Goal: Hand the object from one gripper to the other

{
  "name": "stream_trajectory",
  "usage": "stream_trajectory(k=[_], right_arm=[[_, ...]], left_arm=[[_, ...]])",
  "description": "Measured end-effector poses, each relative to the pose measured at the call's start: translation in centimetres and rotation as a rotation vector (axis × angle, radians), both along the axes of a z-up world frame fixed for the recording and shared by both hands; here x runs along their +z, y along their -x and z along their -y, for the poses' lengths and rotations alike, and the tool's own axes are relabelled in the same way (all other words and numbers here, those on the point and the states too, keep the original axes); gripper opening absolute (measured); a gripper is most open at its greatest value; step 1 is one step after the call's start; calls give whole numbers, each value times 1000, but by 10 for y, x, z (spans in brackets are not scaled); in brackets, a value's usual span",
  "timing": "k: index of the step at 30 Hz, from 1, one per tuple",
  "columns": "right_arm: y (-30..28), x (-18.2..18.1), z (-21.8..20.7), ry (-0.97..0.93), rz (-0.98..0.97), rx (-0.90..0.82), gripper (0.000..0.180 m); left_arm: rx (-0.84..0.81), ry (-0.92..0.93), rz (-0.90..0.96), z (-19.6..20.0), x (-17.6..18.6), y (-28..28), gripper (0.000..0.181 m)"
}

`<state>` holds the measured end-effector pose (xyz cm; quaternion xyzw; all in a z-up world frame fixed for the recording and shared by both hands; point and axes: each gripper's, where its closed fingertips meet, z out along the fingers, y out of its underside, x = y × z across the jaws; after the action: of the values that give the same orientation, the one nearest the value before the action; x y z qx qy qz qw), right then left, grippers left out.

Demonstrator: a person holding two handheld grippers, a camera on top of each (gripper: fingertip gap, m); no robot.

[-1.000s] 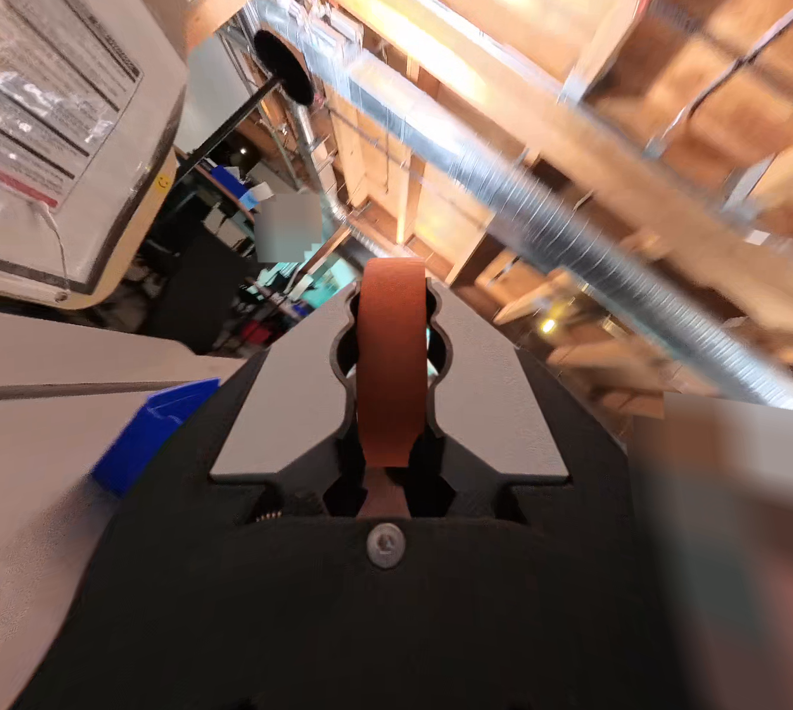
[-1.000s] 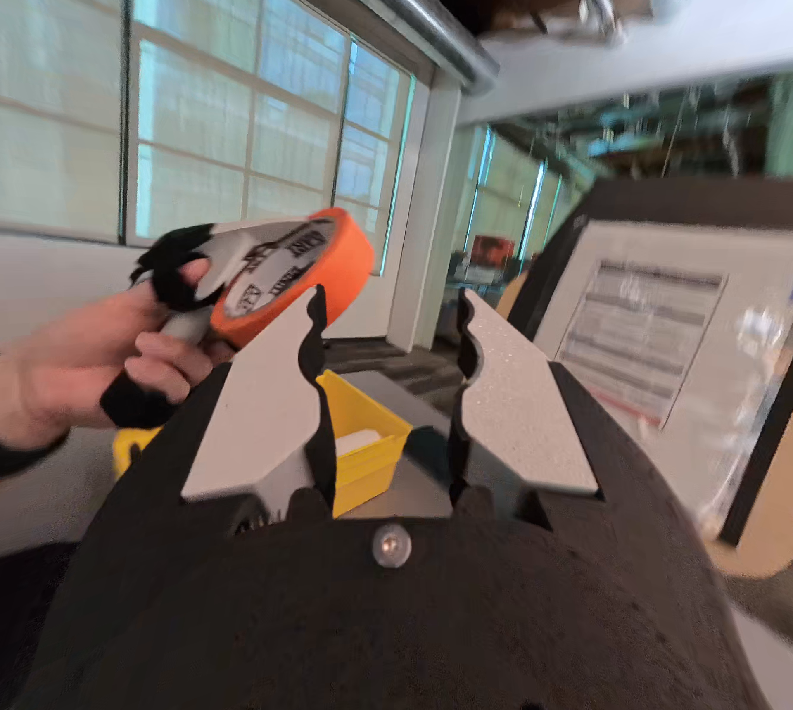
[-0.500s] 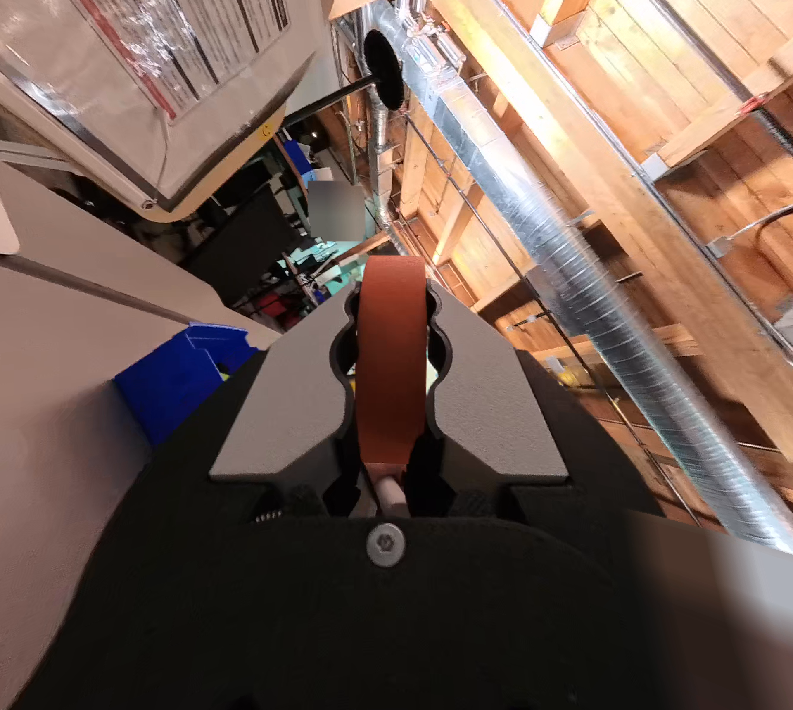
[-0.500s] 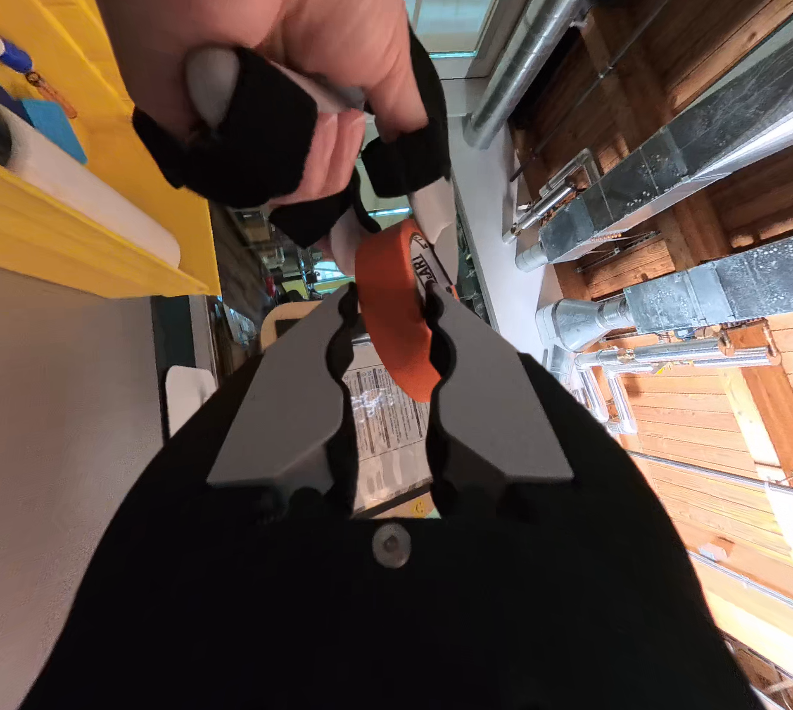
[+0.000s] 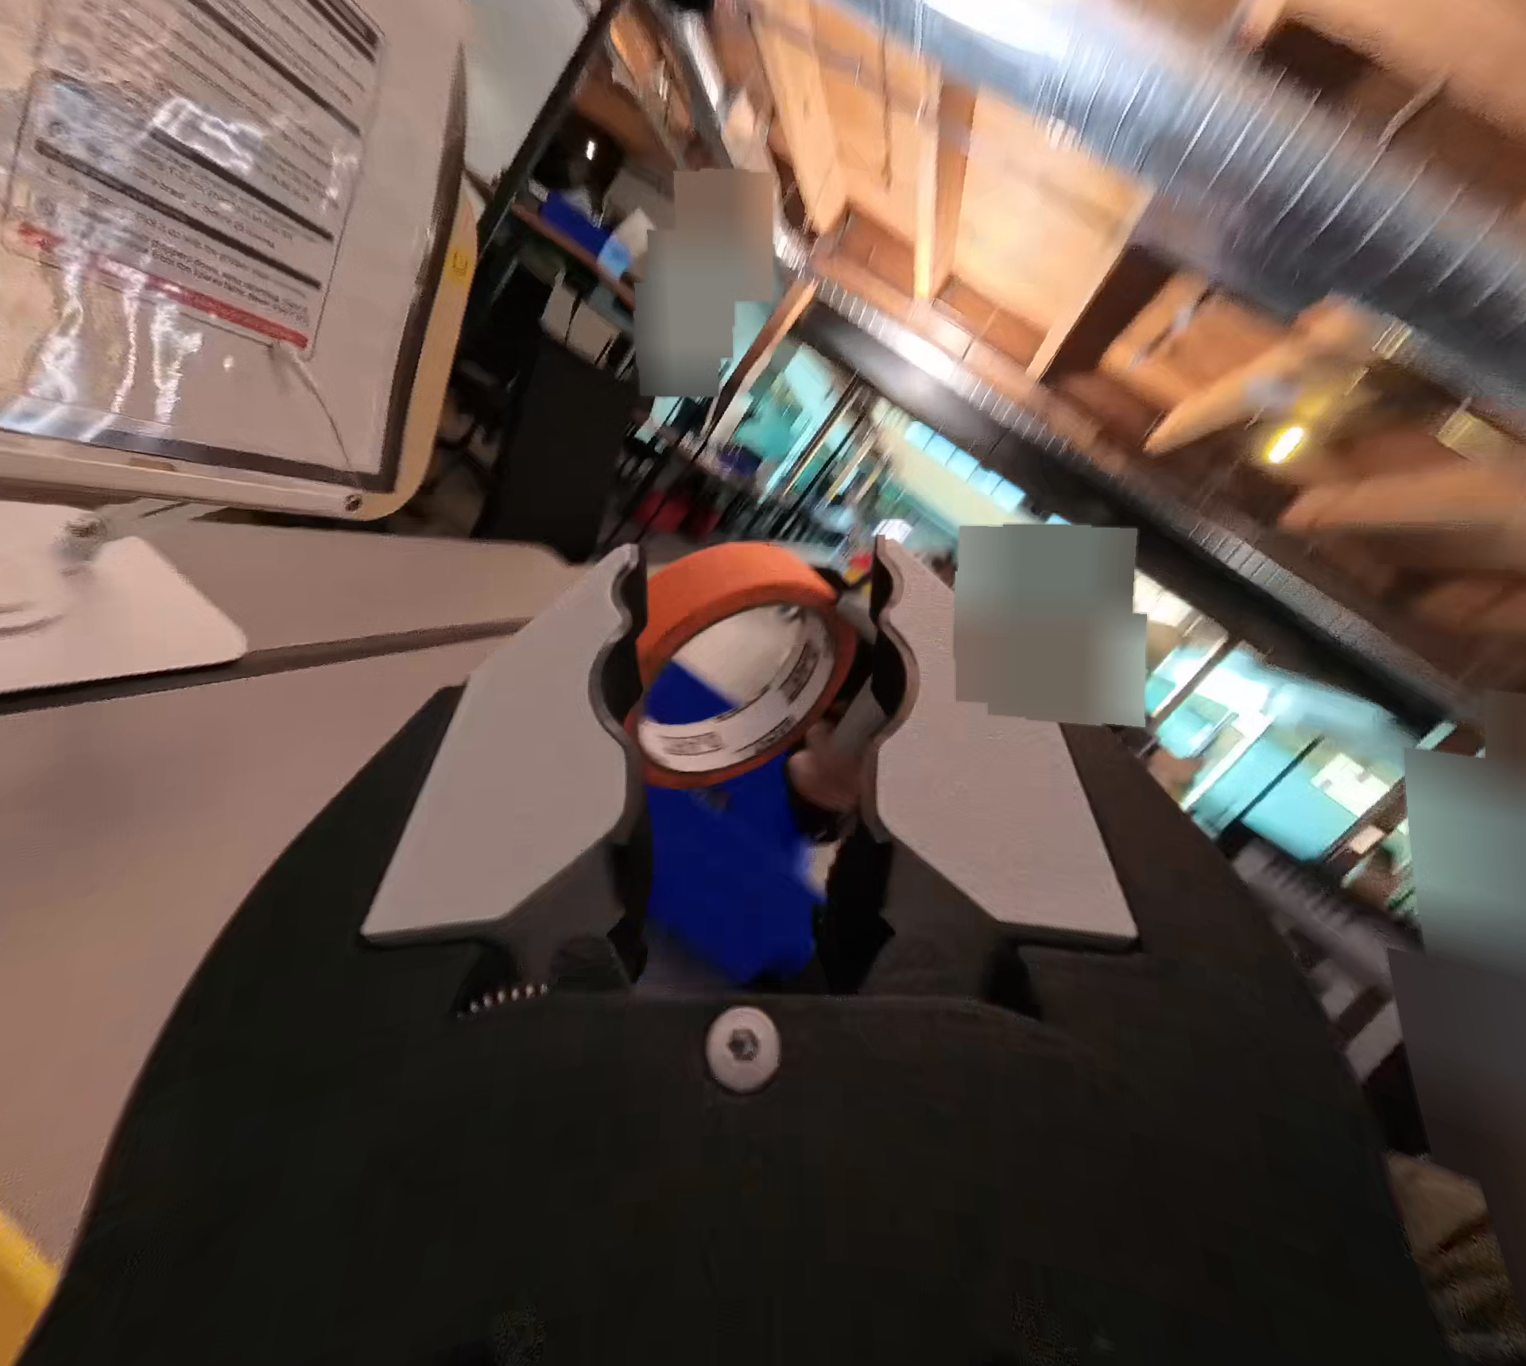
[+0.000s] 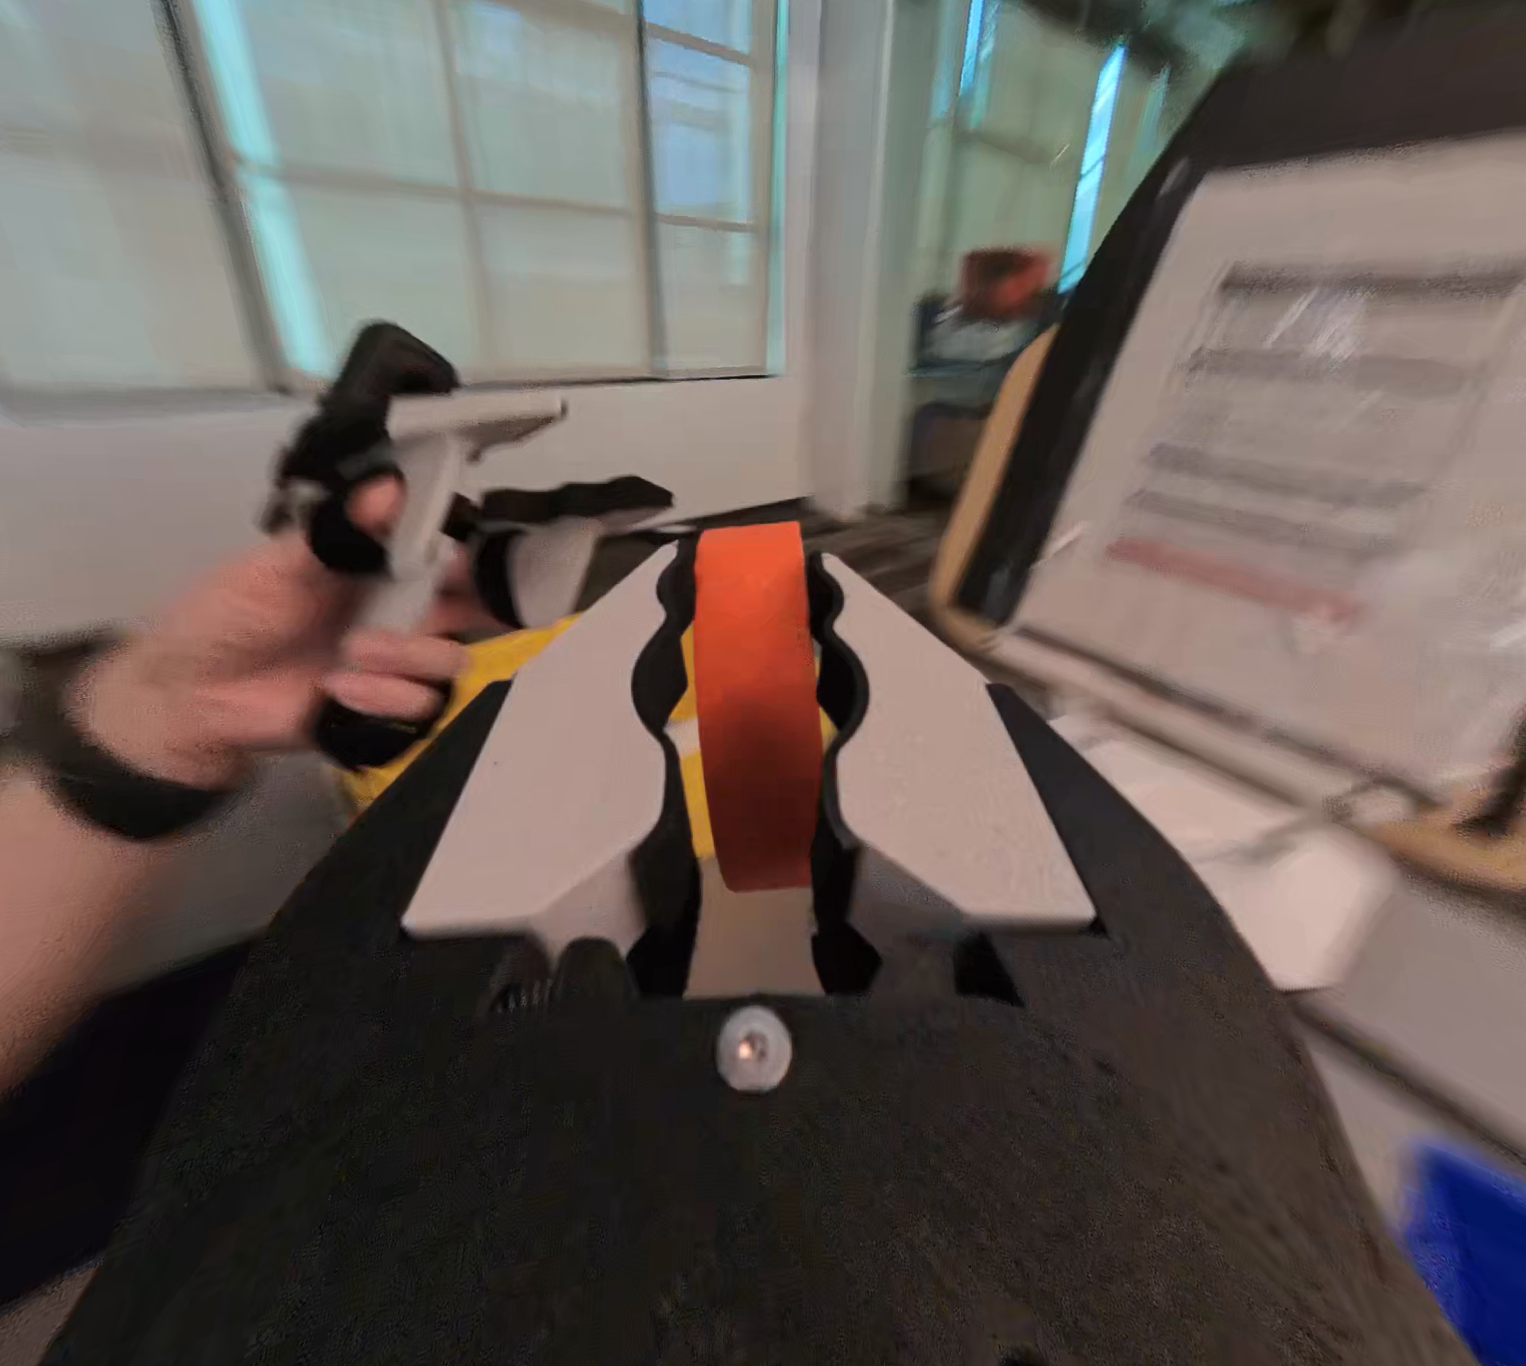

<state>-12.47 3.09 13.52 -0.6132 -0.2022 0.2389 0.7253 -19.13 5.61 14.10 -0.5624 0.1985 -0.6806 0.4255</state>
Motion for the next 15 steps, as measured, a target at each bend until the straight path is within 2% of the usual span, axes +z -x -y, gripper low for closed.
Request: stream_trajectory(k=[1,4,5,8,11,12,14,15], right_arm=[[-3,-4,-3,91,-114,85,26],[-7,-18,-9,304,-356,277,26],[-9,-19,-11,336,-411,310,25],[-8,-23,-11,397,-479,370,25],[-4,-23,-8,414,-488,390,26],[-2,-22,-7,414,-481,392,26],[5,-21,-4,394,-417,382,26],[9,-18,0,350,-356,373,26]], left_arm=[[9,-67,-91,2,-7,-7,55],[154,-266,-374,-10,-33,-17,94],[158,-325,-441,-8,-39,-20,94],[73,-433,-595,8,-61,-34,82],[163,-505,-720,-1,-76,-40,68],[200,-515,-759,-5,-79,-40,57],[238,-536,-773,-7,-79,-40,17],[277,-532,-761,-10,-74,-38,13]])
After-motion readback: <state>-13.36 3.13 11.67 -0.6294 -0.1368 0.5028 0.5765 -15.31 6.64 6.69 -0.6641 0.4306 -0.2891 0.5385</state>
